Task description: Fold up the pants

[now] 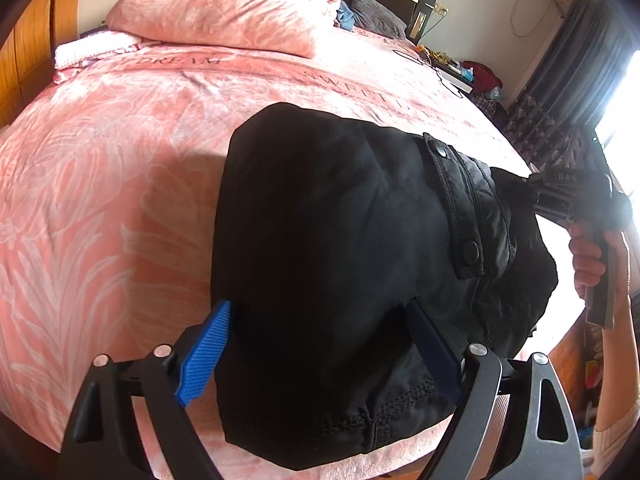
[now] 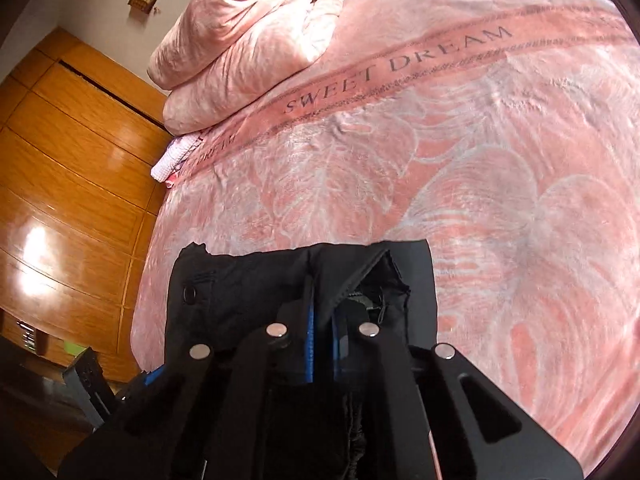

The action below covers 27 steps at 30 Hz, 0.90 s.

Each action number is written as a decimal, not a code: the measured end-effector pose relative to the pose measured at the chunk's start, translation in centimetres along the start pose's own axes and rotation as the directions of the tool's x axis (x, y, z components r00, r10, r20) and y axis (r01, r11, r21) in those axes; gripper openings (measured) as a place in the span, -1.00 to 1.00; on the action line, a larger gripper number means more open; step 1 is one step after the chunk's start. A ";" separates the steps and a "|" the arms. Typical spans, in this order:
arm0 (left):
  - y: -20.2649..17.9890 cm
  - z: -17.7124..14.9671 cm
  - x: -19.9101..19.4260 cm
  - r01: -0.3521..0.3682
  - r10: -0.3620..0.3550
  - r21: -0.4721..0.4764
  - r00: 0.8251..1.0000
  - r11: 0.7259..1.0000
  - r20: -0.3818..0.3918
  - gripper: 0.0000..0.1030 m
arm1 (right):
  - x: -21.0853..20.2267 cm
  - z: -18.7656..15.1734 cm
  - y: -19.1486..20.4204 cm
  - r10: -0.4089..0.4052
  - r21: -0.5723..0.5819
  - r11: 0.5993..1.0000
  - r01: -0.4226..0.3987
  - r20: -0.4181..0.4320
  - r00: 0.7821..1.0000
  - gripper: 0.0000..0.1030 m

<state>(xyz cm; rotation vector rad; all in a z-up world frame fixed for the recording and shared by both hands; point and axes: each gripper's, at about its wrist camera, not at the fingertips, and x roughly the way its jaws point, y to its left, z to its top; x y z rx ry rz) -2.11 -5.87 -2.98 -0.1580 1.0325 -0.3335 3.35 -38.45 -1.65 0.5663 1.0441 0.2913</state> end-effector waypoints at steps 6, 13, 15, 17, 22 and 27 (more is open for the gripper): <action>-0.7 0.2 0.6 -0.006 0.006 0.011 1.000 1.000 0.009 0.77 | 1.4 0.7 -1.2 -0.054 0.066 0.996 0.056 -0.032 0.998 -0.91; -0.8 0.2 0.4 -0.017 0.017 0.023 1.000 1.000 0.000 0.78 | 0.3 -0.8 -2.0 -0.056 0.070 0.996 0.057 -0.022 0.998 -0.51; -0.7 0.2 0.1 -0.014 0.014 0.017 1.000 1.000 -0.003 0.78 | -1.2 -2.0 -1.5 -0.078 0.037 0.996 0.078 -0.006 0.997 -0.47; -0.7 0.1 -0.2 -0.014 0.014 0.013 1.000 1.000 -0.003 0.78 | -2.7 -3.6 -1.3 -0.083 0.029 0.996 0.083 -0.005 0.997 -0.27; -1.1 -0.1 -0.5 -0.038 0.038 0.030 0.999 0.999 -0.008 0.78 | -5.1 -8.2 -1.8 -0.079 0.046 0.996 0.079 -0.002 0.997 -0.06; -1.3 -0.6 -0.5 -0.033 0.033 0.015 0.999 0.999 -0.023 0.78 | -4.4 -10.3 -1.9 -0.057 0.065 0.996 0.059 -0.022 0.998 -0.06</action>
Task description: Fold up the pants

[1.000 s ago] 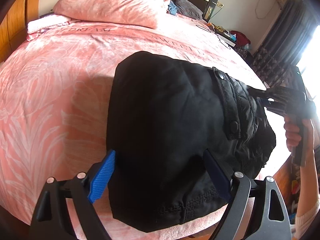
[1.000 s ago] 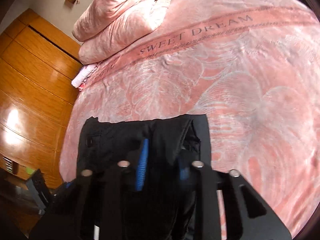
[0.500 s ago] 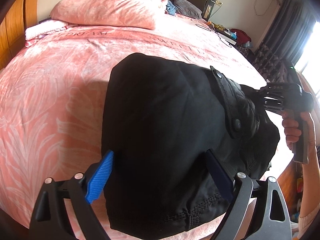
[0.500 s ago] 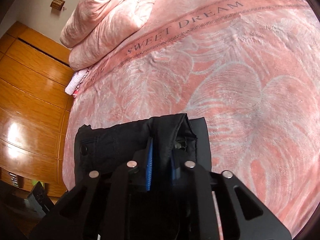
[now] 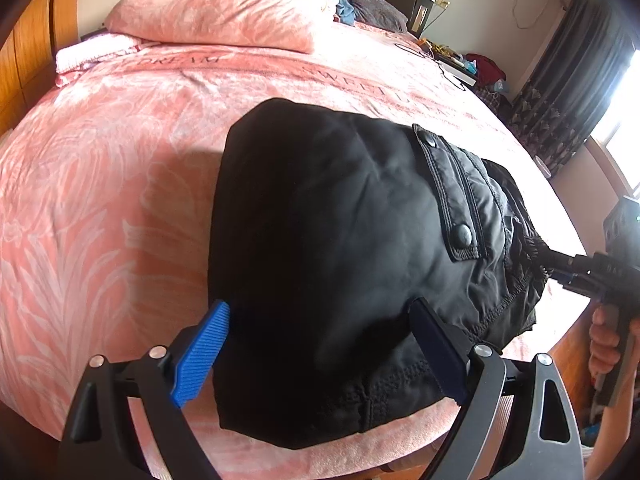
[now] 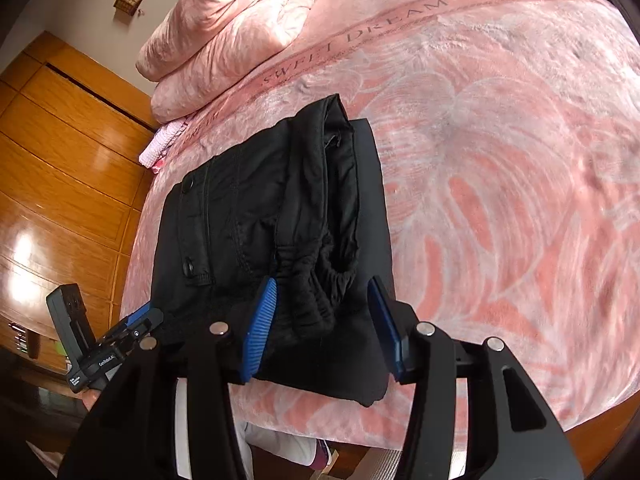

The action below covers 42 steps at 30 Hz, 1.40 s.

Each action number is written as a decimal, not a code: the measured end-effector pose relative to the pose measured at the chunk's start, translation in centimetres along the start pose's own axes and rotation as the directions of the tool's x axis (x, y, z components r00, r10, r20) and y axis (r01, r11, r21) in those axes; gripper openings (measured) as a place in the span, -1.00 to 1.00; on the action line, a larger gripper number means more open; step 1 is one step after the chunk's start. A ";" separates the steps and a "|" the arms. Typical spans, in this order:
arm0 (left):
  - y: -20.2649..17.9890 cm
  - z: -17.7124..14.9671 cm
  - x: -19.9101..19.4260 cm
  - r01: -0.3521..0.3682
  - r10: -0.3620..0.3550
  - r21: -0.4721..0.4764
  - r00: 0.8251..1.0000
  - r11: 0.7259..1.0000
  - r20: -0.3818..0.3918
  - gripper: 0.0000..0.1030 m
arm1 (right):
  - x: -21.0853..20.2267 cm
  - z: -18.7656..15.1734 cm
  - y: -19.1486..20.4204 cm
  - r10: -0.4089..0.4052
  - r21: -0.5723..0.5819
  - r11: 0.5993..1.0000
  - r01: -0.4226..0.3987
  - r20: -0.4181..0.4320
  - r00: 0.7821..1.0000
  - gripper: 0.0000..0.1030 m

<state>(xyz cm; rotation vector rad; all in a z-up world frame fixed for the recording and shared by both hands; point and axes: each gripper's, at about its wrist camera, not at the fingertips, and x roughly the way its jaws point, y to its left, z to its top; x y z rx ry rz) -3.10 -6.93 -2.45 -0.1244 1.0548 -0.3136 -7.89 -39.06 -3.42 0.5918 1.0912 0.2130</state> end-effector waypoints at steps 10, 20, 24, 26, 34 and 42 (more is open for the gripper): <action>-0.7 -0.1 -0.3 -0.021 0.021 0.025 1.000 0.999 -0.002 0.78 | 0.7 -0.4 1.1 0.018 -0.007 1.000 -0.018 0.002 1.000 -0.43; -1.0 0.2 -0.3 -0.018 0.018 0.045 1.000 0.999 0.007 0.78 | -1.7 -1.3 3.1 0.020 -0.054 0.998 -0.019 0.023 1.000 -0.45; -0.9 0.3 -0.2 -0.022 0.022 0.041 1.000 0.999 0.006 0.78 | -0.4 -0.8 2.7 0.016 -0.023 1.000 -0.016 0.003 1.000 -0.45; -0.8 0.3 -0.1 -0.025 0.025 0.039 1.000 0.999 0.004 0.78 | -0.2 -0.7 2.6 0.016 -0.020 1.000 -0.016 0.002 1.000 -0.45; -0.9 0.3 0.1 -0.025 0.025 0.044 1.000 0.999 -0.002 0.78 | 0.5 -1.4 1.8 -0.023 -0.028 0.999 0.022 -0.019 1.000 -0.45; -0.8 0.3 0.2 -0.030 0.030 0.049 1.000 0.998 -0.008 0.78 | 2.0 -2.2 0.6 -0.035 -0.021 0.999 0.034 -0.030 0.999 -0.44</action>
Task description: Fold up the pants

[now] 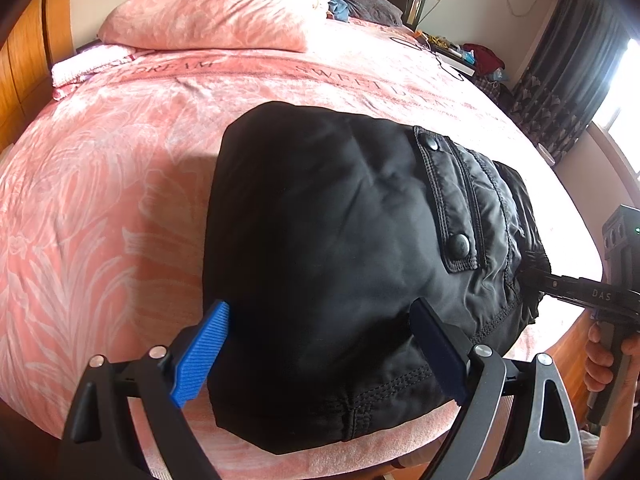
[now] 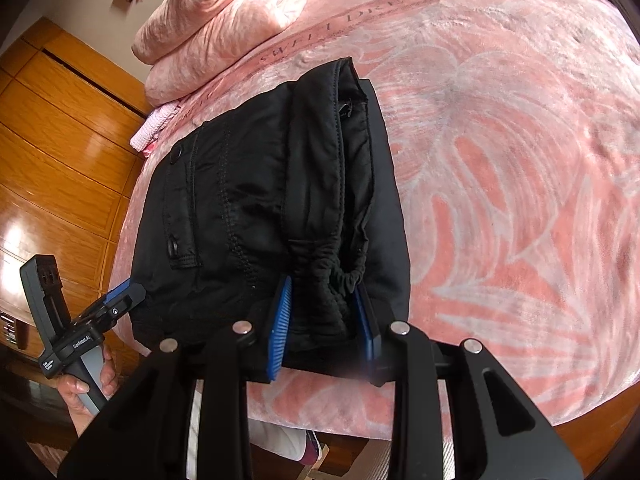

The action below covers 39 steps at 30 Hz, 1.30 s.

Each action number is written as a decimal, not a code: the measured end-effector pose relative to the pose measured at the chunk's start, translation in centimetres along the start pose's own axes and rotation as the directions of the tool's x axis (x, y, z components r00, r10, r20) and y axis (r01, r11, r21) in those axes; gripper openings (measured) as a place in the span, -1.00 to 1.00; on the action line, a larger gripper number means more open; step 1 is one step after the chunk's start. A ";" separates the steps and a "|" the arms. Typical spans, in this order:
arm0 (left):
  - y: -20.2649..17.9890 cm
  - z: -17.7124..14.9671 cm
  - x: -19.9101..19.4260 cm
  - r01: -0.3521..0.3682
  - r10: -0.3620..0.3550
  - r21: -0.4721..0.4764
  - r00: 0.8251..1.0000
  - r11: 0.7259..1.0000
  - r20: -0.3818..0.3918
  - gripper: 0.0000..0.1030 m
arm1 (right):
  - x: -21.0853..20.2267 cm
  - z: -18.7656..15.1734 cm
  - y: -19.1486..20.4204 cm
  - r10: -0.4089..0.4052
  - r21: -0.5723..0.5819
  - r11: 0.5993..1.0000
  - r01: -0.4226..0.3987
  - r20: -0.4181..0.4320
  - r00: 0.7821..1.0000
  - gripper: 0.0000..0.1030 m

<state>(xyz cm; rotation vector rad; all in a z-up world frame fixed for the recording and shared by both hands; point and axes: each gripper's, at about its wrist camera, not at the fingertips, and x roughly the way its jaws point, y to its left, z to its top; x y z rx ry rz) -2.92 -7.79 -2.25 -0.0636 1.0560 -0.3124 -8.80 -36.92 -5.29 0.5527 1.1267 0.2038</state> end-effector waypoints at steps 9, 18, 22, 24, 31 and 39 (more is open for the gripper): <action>1.2 -0.1 -0.4 -0.001 0.001 -0.027 1.000 1.000 0.002 0.78 | -0.5 0.1 -0.2 0.024 0.015 1.000 -0.024 0.002 1.000 -0.40; 2.7 -0.6 -1.0 -0.016 0.015 -0.055 1.000 0.998 -0.010 0.78 | -2.4 -1.2 -0.2 0.032 0.017 0.999 -0.032 0.024 0.999 -0.13; 2.6 -0.9 -1.0 -0.013 0.012 -0.050 1.000 0.999 -0.020 0.78 | -2.7 -1.9 -0.8 0.081 0.048 0.996 -0.082 0.018 0.997 -0.38; 2.7 -0.9 -0.8 -0.013 0.011 -0.046 1.000 0.999 -0.027 0.78 | -2.6 -1.9 -1.0 0.085 0.061 0.994 -0.086 0.018 0.996 -0.38; 3.8 -1.1 0.1 0.046 -0.051 -0.096 0.997 0.994 -0.056 0.81 | -1.2 -2.1 -2.3 0.089 0.092 0.992 -0.088 -0.009 0.996 -0.37; 3.7 -0.6 -0.8 0.040 -0.043 -0.074 0.999 0.996 -0.032 0.81 | -2.6 -1.8 -1.0 0.056 0.031 0.998 -0.057 0.014 0.998 -0.20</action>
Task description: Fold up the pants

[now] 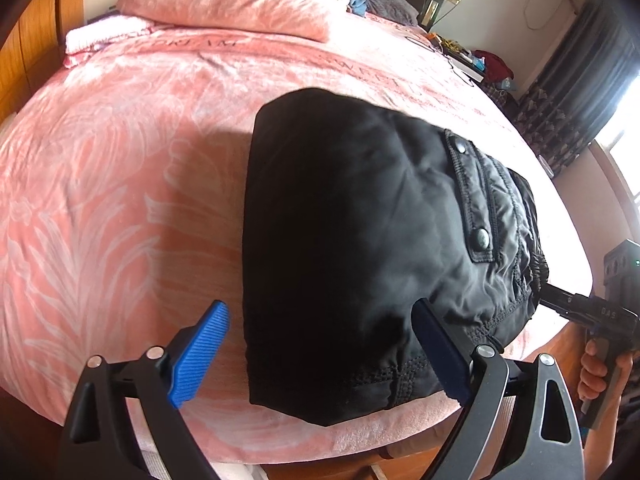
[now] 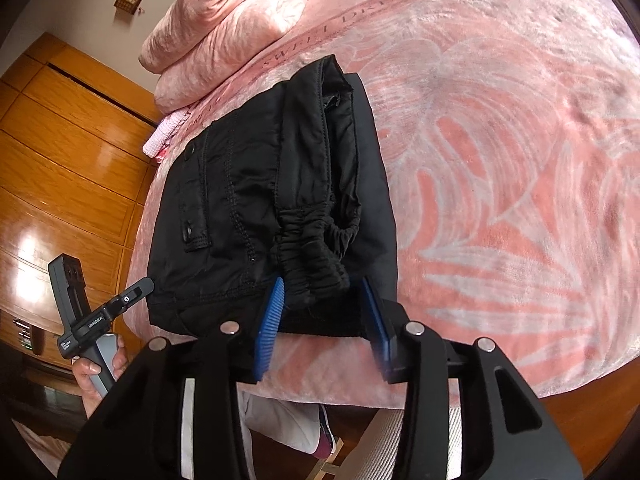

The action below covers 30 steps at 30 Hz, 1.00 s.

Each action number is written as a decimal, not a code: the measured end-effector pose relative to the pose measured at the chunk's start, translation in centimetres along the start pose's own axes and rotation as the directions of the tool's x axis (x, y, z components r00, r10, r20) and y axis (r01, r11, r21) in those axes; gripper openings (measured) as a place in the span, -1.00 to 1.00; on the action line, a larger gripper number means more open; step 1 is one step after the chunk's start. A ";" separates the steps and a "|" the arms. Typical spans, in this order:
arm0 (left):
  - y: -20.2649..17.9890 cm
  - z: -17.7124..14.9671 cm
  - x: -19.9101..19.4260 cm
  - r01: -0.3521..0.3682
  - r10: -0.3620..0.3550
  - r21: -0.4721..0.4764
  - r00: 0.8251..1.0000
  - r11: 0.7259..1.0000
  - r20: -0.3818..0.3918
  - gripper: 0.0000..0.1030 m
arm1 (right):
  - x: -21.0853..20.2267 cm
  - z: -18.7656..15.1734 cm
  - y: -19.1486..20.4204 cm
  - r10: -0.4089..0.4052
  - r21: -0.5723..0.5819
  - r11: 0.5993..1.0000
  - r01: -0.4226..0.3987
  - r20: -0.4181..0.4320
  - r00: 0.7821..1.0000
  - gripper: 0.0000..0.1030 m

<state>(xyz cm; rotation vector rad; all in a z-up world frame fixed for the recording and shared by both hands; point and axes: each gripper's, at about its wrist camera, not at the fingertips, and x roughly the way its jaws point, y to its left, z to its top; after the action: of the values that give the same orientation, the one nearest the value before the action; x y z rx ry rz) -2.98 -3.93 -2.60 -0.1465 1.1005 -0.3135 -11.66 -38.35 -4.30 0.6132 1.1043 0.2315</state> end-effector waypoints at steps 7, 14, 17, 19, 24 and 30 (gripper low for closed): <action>-1.4 1.3 -1.3 0.007 -0.009 0.052 0.999 0.999 0.040 0.81 | -1.1 1.2 0.3 0.024 0.001 1.000 -0.024 0.037 0.999 -0.07; -2.2 2.3 -0.2 0.008 -0.011 0.077 0.999 0.997 0.032 0.81 | -1.2 2.5 0.7 -0.005 -0.034 0.999 0.007 0.048 0.999 0.00; -1.9 2.6 0.4 0.014 -0.015 0.080 1.000 0.997 0.014 0.83 | -0.9 2.9 0.8 -0.012 -0.048 0.999 0.014 0.049 0.999 0.03; -1.3 2.8 1.0 0.025 -0.025 0.075 1.000 0.997 -0.002 0.88 | -0.8 2.9 0.7 -0.011 -0.049 0.999 0.013 0.051 0.999 0.17; 2.1 3.2 2.4 0.132 -0.134 -0.023 0.989 0.991 -0.063 0.91 | -0.2 3.3 0.1 0.014 -0.071 0.997 -0.012 0.031 0.999 0.35; 5.2 3.3 4.8 0.311 -0.329 -0.134 0.934 0.941 -0.140 0.91 | 1.2 3.9 -1.7 0.079 -0.037 0.996 -0.079 -0.013 0.997 0.42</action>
<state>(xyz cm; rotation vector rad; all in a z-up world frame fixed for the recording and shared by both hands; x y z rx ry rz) 2.92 -0.65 -6.62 -0.4078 1.2552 -0.5655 -7.82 -40.51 -5.00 0.6235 1.0858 0.3235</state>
